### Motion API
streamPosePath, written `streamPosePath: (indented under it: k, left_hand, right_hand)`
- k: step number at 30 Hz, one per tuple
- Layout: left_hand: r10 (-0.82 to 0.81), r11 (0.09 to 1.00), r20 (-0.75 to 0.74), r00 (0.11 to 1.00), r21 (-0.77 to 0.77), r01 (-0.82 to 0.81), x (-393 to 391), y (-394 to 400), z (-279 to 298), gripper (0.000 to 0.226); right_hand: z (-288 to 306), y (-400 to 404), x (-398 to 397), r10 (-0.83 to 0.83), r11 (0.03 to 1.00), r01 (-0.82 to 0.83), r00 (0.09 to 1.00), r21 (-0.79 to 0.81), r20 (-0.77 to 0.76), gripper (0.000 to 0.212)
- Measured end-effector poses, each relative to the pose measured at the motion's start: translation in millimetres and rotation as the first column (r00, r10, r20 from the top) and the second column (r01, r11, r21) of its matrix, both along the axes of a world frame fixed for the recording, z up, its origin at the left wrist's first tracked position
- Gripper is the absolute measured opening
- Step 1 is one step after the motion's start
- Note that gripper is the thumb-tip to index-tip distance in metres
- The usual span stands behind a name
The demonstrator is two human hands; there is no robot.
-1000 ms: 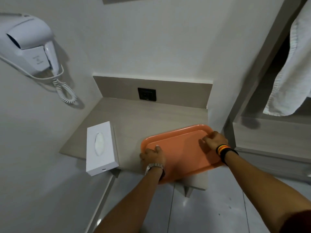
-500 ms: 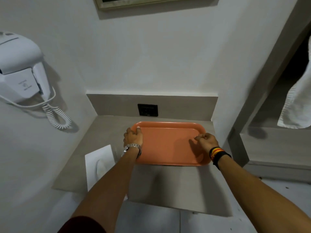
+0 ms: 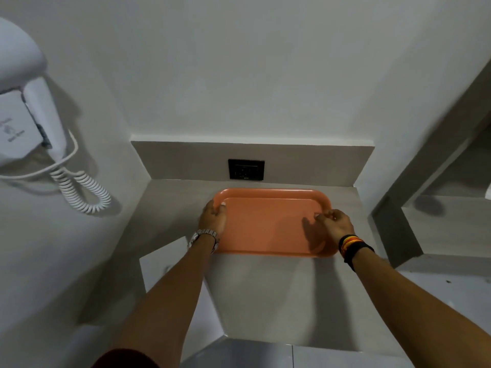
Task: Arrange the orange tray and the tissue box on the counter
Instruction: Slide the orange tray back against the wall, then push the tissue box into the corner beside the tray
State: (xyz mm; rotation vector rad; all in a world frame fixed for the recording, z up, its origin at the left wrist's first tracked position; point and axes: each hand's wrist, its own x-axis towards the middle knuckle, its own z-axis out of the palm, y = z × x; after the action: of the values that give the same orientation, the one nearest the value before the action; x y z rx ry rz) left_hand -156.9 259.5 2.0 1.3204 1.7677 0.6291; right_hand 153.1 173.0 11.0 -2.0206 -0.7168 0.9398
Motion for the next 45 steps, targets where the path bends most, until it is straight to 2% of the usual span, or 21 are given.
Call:
streamPosePath:
  k: [1, 3, 5, 7, 9, 11, 15, 27, 33, 37, 41, 45]
  left_hand:
    - [-0.025, 1.0, -0.023, 0.999, 0.001, 0.025, 0, -6, 0, 0.061]
    - [-0.091, 0.993, -0.19, 0.977, 0.052, 0.103, 1, -21, -2, 0.062]
    - [-0.158, 0.969, -0.405, 0.901, 0.11, 0.22, 5, -47, -7, 0.066]
    - [-0.241, 0.934, -0.557, 0.795, 0.09, 0.346, 12, -79, -17, 0.07]
    - [-0.302, 0.91, -0.633, 0.712, 0.031, 0.414, 22, -115, -25, 0.069]
    - [-0.327, 0.908, -0.664, 0.672, -0.024, 0.418, 31, -144, -27, 0.07]
    - [-0.387, 0.9, -0.663, 0.641, -0.12, 0.419, 34, -164, -30, 0.07]
    - [-0.464, 0.854, -0.673, 0.576, -0.169, 0.492, 25, -117, -28, 0.069]
    - [-0.483, 0.84, -0.656, 0.58, -0.158, 0.519, 18, -110, -33, 0.07]
    - [-0.41, 0.869, -0.659, 0.631, -0.071, 0.491, 8, -114, -26, 0.07]
    - [-0.249, 0.932, -0.595, 0.764, 0.068, 0.356, -23, -135, -1, 0.07]
    - [0.01, 0.983, -0.513, 0.858, 0.163, 0.086, -74, -170, 16, 0.067]
  right_hand:
    - [1, -6, -4, 0.031, 0.999, -0.031, 0.998, 0.009, 0.057, 0.042]
    - [-4, -23, -16, 0.13, 0.987, -0.15, 0.959, 0.063, 0.25, 0.051]
    - [-15, -50, -33, 0.288, 0.942, -0.334, 0.843, 0.024, 0.454, 0.061]
    - [-30, -80, -52, 0.41, 0.872, -0.489, 0.694, -0.031, 0.592, 0.068]
    - [-40, -109, -69, 0.475, 0.814, -0.574, 0.575, -0.086, 0.666, 0.072]
    - [-51, -129, -75, 0.504, 0.797, -0.586, 0.512, -0.146, 0.696, 0.074]
    - [-60, -144, -73, 0.554, 0.789, -0.571, 0.499, -0.229, 0.666, 0.074]
    - [-56, -108, -74, 0.568, 0.797, -0.537, 0.515, -0.275, 0.642, 0.073]
    - [-57, -101, -77, 0.569, 0.802, -0.522, 0.521, -0.29, 0.636, 0.072]
    - [-45, -98, -84, 0.538, 0.8, -0.565, 0.524, -0.204, 0.66, 0.071]
    - [-28, -81, -119, 0.589, 0.706, -0.696, 0.47, -0.135, 0.658, 0.069]
    - [-13, -73, -178, 0.667, 0.565, -0.823, 0.415, -0.058, 0.619, 0.069]
